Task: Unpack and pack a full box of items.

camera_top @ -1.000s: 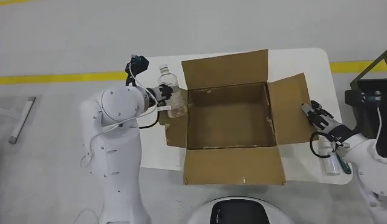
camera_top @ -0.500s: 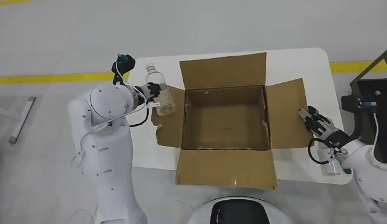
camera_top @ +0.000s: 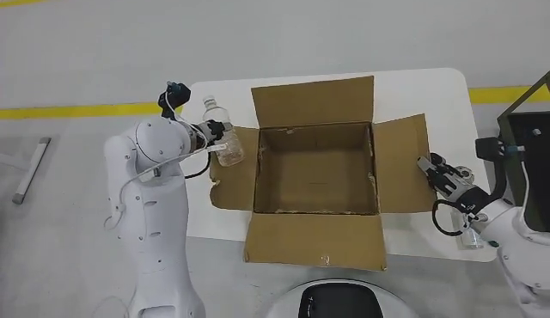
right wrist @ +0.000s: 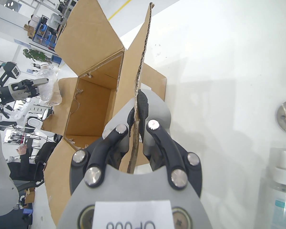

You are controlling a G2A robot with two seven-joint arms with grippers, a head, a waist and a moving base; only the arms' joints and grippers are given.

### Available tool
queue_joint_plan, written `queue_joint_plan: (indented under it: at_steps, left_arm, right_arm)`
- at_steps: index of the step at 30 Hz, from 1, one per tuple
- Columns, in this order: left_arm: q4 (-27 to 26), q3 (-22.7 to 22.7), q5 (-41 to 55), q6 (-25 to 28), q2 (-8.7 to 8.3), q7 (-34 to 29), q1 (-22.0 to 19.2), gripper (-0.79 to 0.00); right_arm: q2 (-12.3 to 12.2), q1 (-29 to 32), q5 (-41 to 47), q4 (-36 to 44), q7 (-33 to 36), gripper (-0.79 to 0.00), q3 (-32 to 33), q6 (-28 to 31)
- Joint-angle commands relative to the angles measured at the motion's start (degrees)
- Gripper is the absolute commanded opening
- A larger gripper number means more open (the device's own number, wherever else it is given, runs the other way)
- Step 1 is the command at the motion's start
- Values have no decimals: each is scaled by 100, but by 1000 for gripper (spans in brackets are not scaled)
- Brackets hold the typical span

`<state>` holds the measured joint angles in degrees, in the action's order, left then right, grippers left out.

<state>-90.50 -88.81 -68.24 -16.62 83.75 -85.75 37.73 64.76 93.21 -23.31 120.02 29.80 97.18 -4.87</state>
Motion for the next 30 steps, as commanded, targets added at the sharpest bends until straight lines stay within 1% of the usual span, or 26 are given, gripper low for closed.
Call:
queue_joint_plan:
  at_steps: [1, 5, 7, 13, 15, 21, 26, 30]
  left_arm:
    - [18, -2, 63, -36, -9, 10, -83, -785]
    - [-38, 83, 538, -25, -1, -34, -204, -785]
    - [-98, 199, 714, -30, 8, -53, -254, -785]
    - [-274, 653, 1304, -112, 60, -80, -301, -785]
    - [-322, 829, 1355, -73, 67, -118, -301, -785]
    - [-141, 1166, 1713, -130, 103, -63, -128, -785]
    - [-136, 1485, 1616, -49, 109, -145, 114, -785]
    - [-45, 1742, 1602, -85, 151, -109, 141, -785]
  right_arm:
    - [0, -21, -2, 16, 4, -785, -12, -17]
    - [2, -59, 10, 53, -2, -785, -53, -55]
    - [3, -74, -15, 65, 0, -785, -90, -72]
    - [8, -131, -47, 104, -31, -785, -190, -154]
    - [9, -139, -52, 113, -34, -785, -204, -167]
    - [8, -120, -56, 124, -40, -785, -194, -178]
    - [7, -114, -64, 133, -29, -785, -202, -168]
    - [5, -151, -81, 135, -20, -785, -223, -150]
